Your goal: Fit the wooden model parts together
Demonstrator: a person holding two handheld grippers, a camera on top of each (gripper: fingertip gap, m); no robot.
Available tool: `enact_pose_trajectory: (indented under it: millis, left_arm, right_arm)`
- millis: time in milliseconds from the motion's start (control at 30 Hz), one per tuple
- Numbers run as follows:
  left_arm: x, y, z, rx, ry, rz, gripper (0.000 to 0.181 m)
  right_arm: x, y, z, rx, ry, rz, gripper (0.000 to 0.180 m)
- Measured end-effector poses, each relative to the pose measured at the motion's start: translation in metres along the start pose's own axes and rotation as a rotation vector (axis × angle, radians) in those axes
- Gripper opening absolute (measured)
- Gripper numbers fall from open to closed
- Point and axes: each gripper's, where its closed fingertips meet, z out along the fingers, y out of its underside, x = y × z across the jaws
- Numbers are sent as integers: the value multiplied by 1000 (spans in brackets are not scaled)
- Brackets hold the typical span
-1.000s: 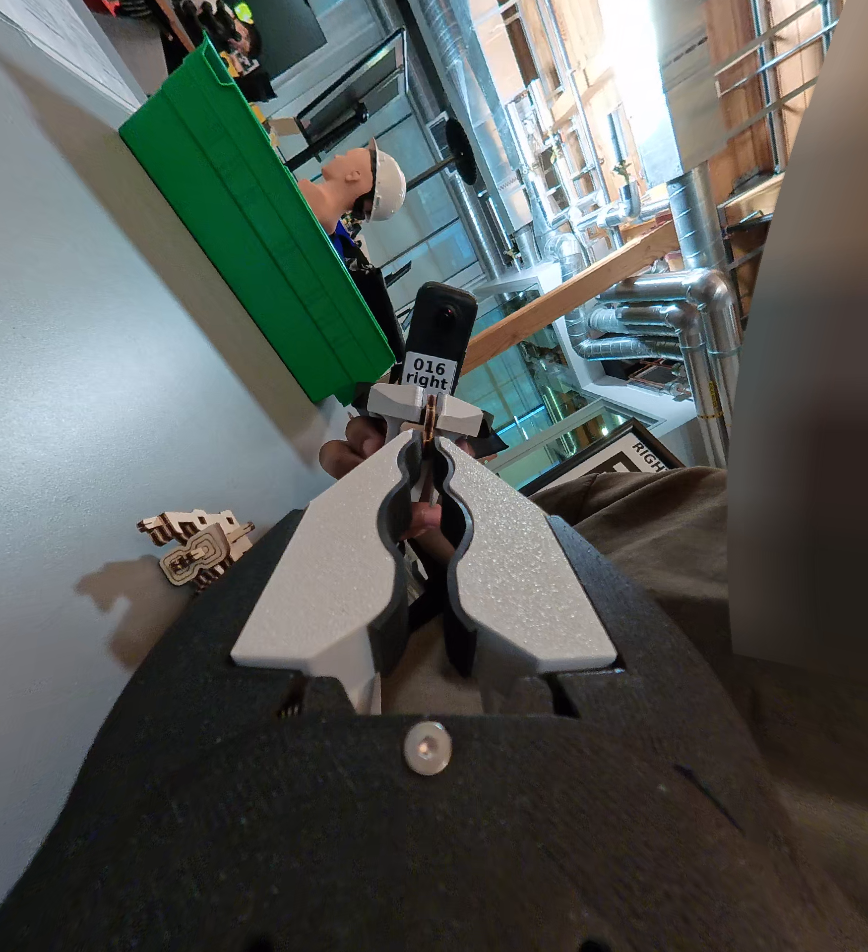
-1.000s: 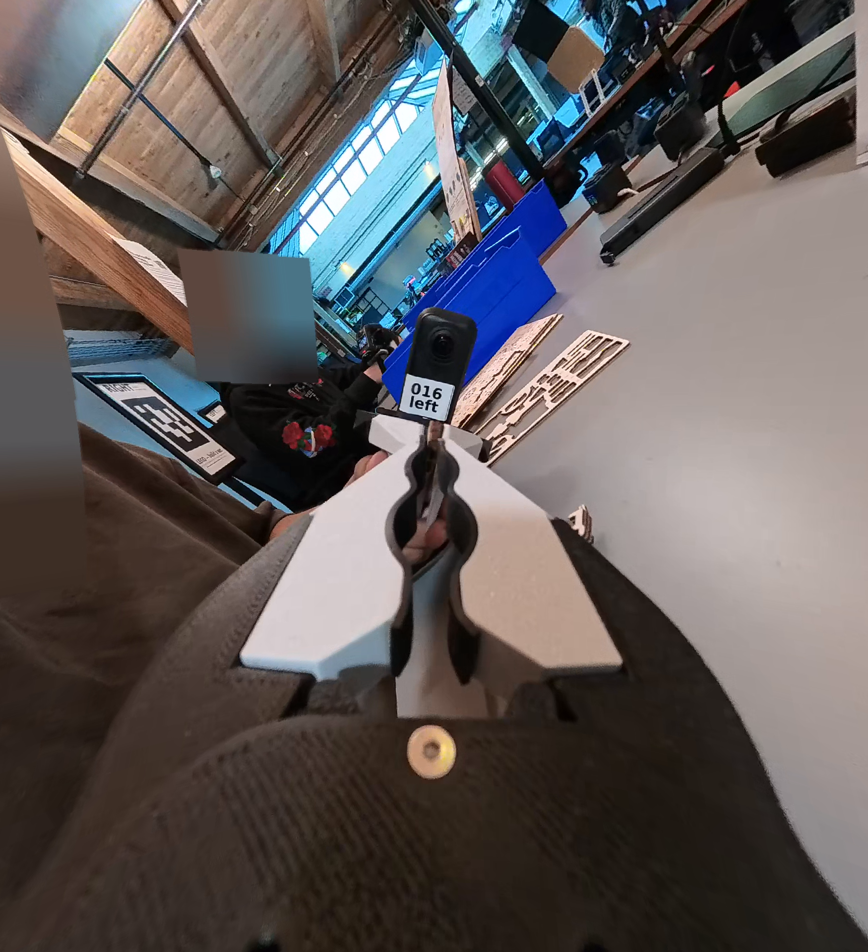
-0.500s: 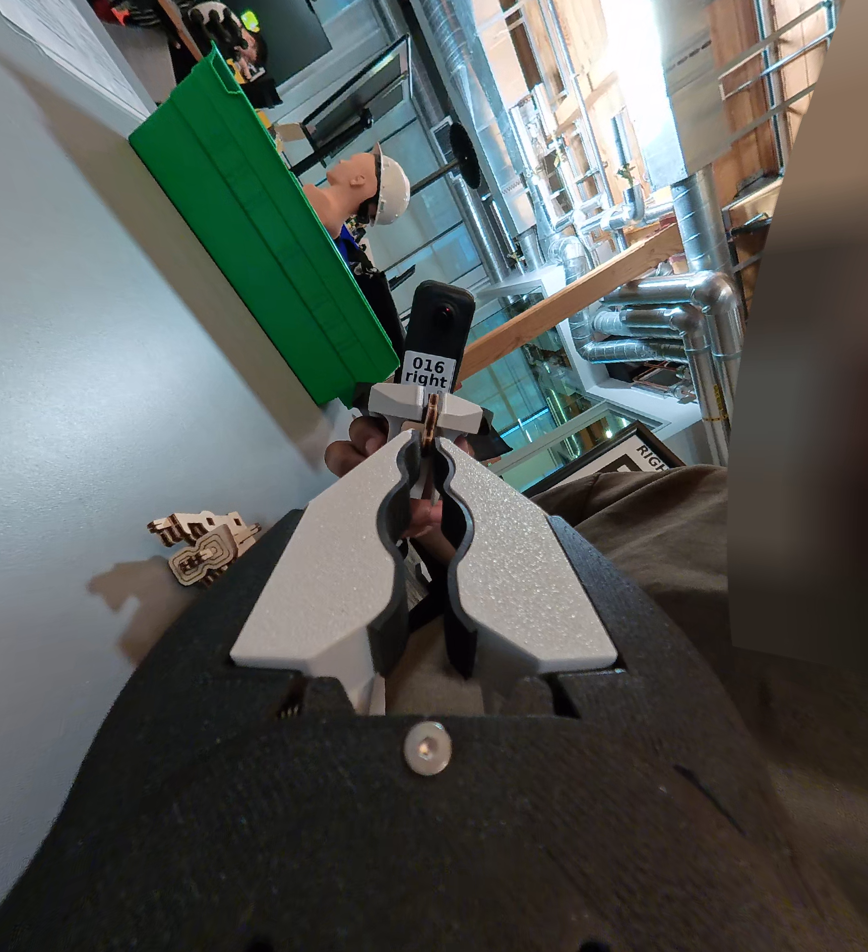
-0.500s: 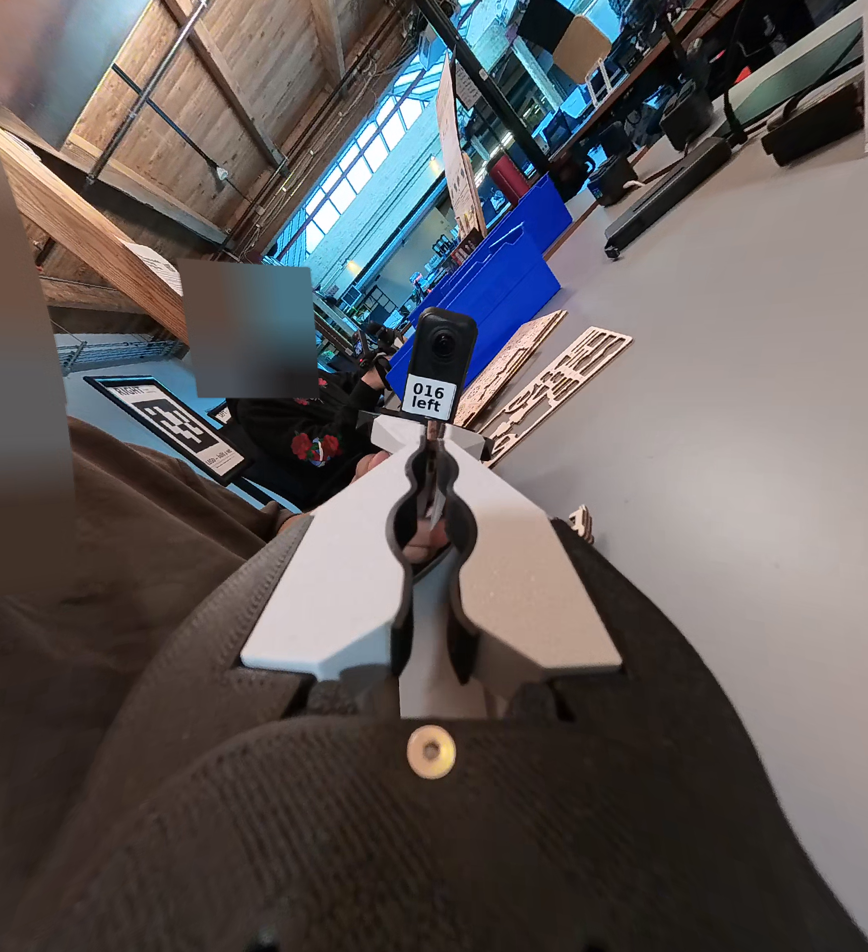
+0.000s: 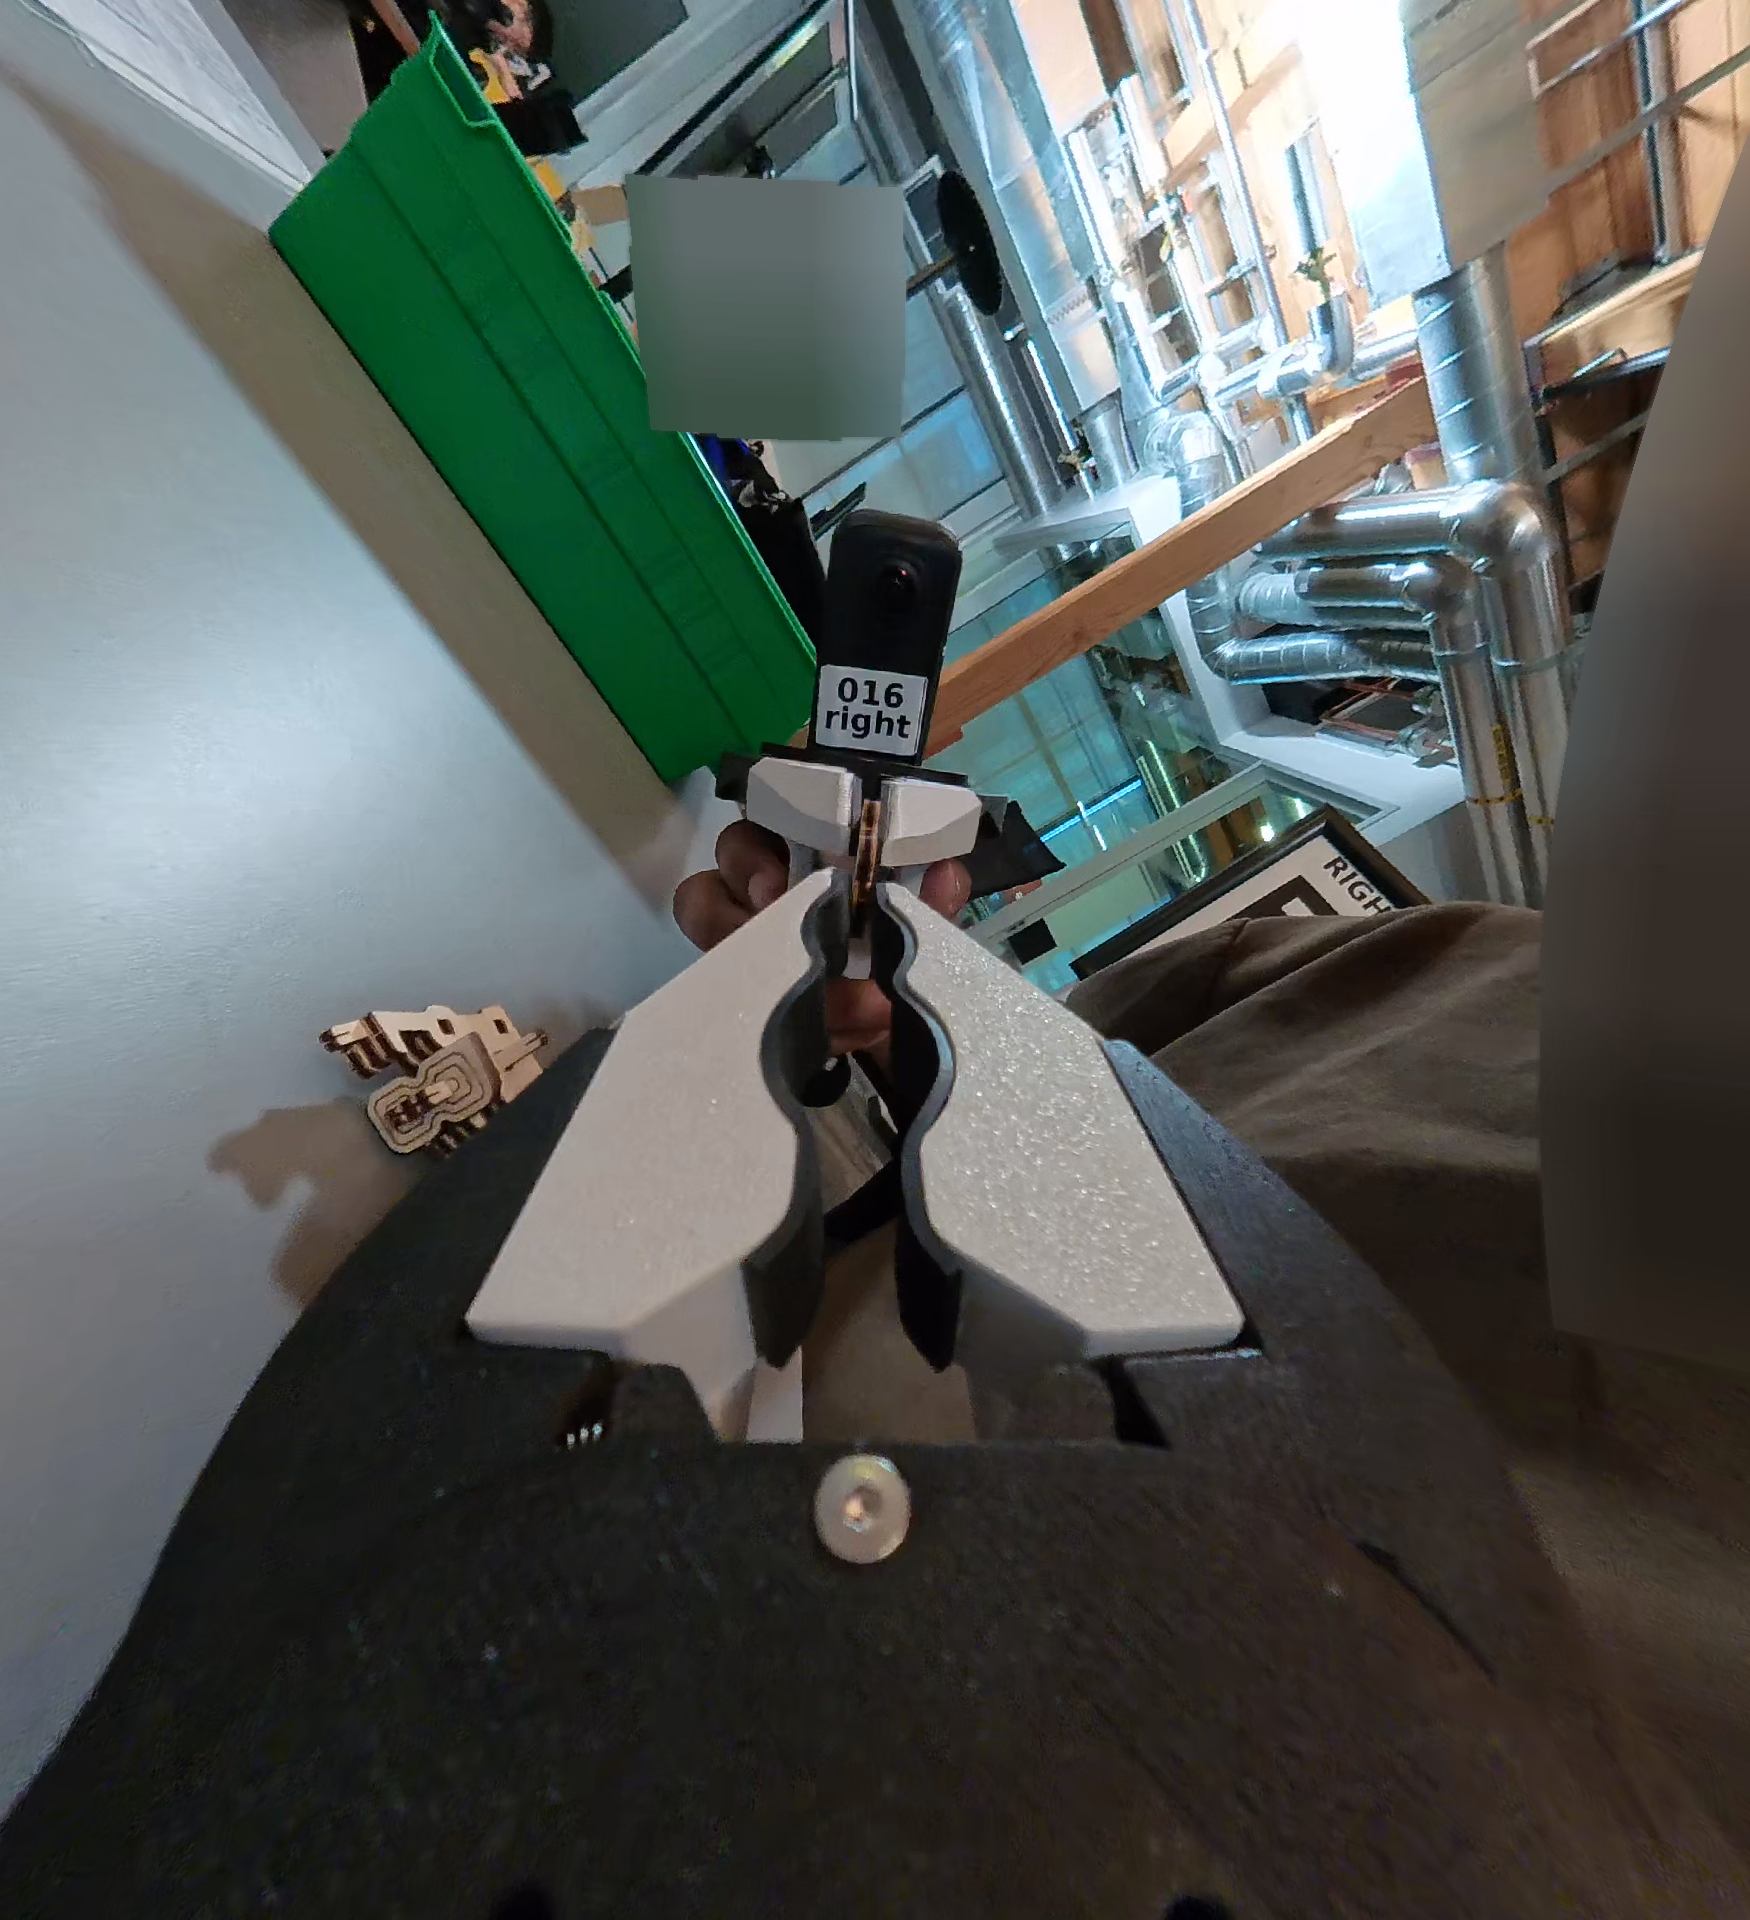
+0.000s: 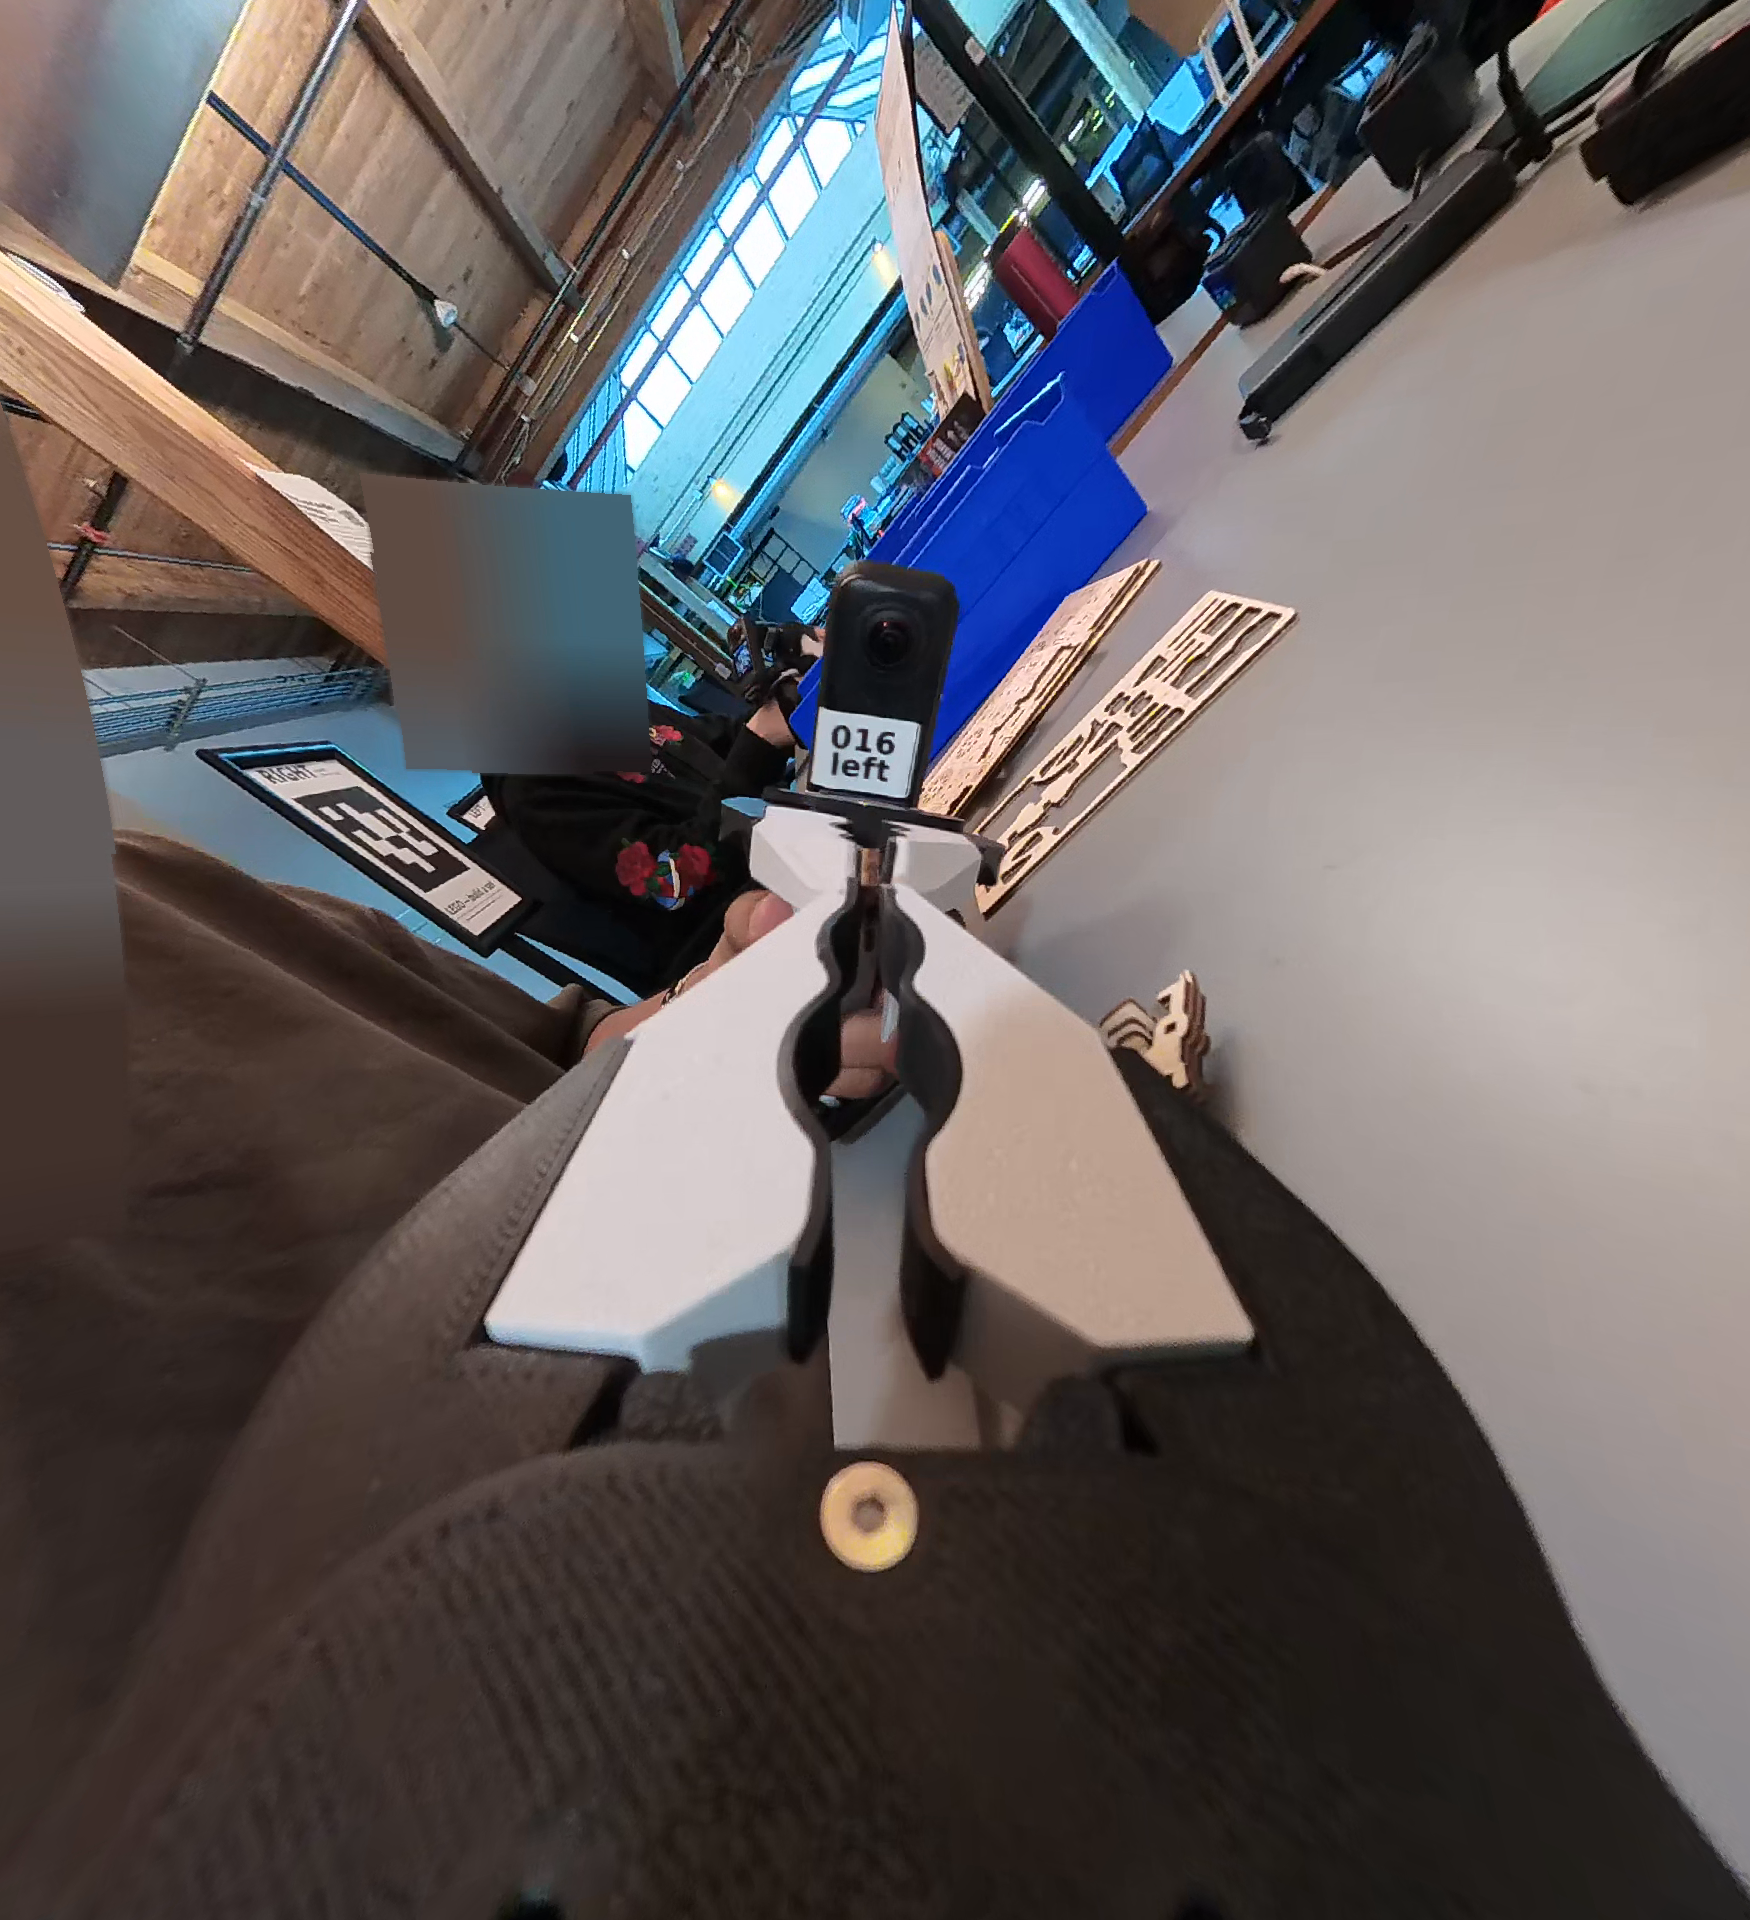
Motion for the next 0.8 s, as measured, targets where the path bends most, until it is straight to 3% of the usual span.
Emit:
enact_pose_trajectory:
  millis: [33, 167, 233, 400, 500, 567, 800]
  left_arm:
    - [0, 0, 0, -4, -1, 1, 0]
    - [-2, -1, 0, 6, -15, -3, 0]
    - [-8, -6, -3, 43, -50, -17, 0]
    - [-22, -18, -12, 151, -85, -121, 0]
    - [-27, -19, -14, 167, -99, -155, 0]
    - [-26, -17, -13, 159, -98, -154, 0]
    - [-21, -10, -6, 116, -107, -98, 0]
  right_arm:
    - [0, 0, 0, -2, 0, 1, 1]
    - [3, -1, 0, -1, 39, -44, 7]
    - [11, -3, -2, -2, 137, -171, 14]
    - [20, -11, -5, -74, 479, -850, 29]
    - [17, -5, 2, -135, 589, -1199, 26]
    - [18, 2, 8, -180, 603, -1260, 28]
    - [23, 1, 10, -182, 597, -1154, 30]
